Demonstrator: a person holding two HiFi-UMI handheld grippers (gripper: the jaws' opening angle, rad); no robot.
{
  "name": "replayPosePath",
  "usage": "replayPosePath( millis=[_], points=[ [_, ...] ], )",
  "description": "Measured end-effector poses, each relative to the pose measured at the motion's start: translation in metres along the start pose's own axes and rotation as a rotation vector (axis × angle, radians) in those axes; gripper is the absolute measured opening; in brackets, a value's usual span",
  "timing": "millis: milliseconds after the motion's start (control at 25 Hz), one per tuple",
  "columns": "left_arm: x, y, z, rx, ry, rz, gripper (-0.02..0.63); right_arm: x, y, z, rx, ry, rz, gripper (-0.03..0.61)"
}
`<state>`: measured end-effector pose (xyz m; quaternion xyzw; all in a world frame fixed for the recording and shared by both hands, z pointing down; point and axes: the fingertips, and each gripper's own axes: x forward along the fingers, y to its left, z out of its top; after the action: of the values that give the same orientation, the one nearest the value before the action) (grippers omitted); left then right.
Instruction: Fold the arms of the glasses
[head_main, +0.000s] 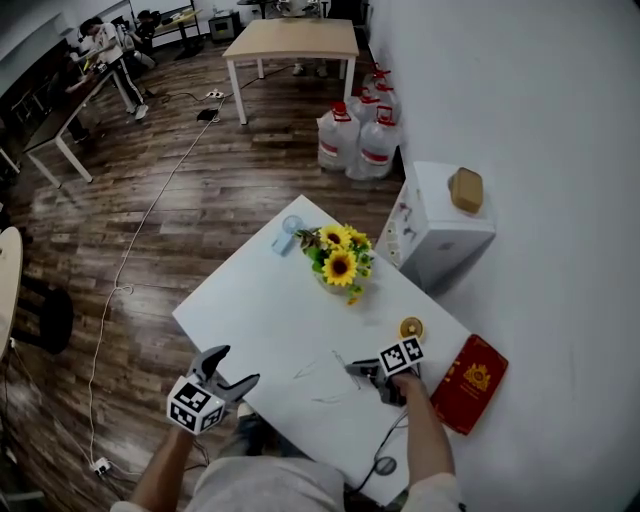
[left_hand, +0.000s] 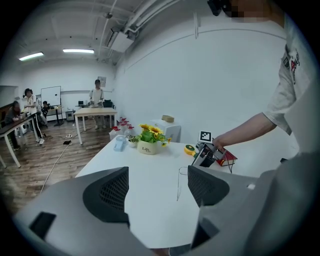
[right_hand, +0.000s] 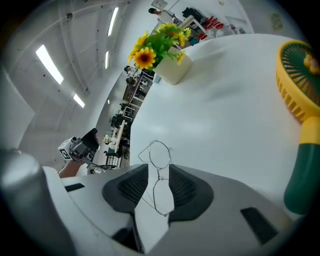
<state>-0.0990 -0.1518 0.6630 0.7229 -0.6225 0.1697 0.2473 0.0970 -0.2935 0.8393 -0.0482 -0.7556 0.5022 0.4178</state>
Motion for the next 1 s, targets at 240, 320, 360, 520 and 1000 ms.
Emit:
replayPosePath(
  millis=[240, 320, 360, 520, 1000],
  points=[
    [0.002, -0.001, -0.007, -0.007, 0.013, -0.004, 0.365, 0.011, -0.005, -0.004, 0.009, 0.043, -0.002, 0.095],
    [0.003, -0.001, -0.008, -0.010, 0.013, -0.006, 0.365, 0.011, -0.004, -0.003, 0.032, 0.026, 0.004, 0.063],
    [0.004, -0.001, -0.007, -0.011, 0.012, -0.007, 0.365, 0.011, -0.004, -0.003, 0.043, 0.015, 0.004, 0.054],
    [0.013, -0.002, -0.007, -0.007, 0.006, -0.023, 0.365, 0.011, -0.006, -0.002, 0.051, -0.025, -0.015, 0.021],
    [0.038, -0.012, 0.009, 0.047, -0.011, -0.134, 0.364, -0.024, 0.016, 0.004, 0.062, -0.218, -0.149, 0.017]
  ],
)
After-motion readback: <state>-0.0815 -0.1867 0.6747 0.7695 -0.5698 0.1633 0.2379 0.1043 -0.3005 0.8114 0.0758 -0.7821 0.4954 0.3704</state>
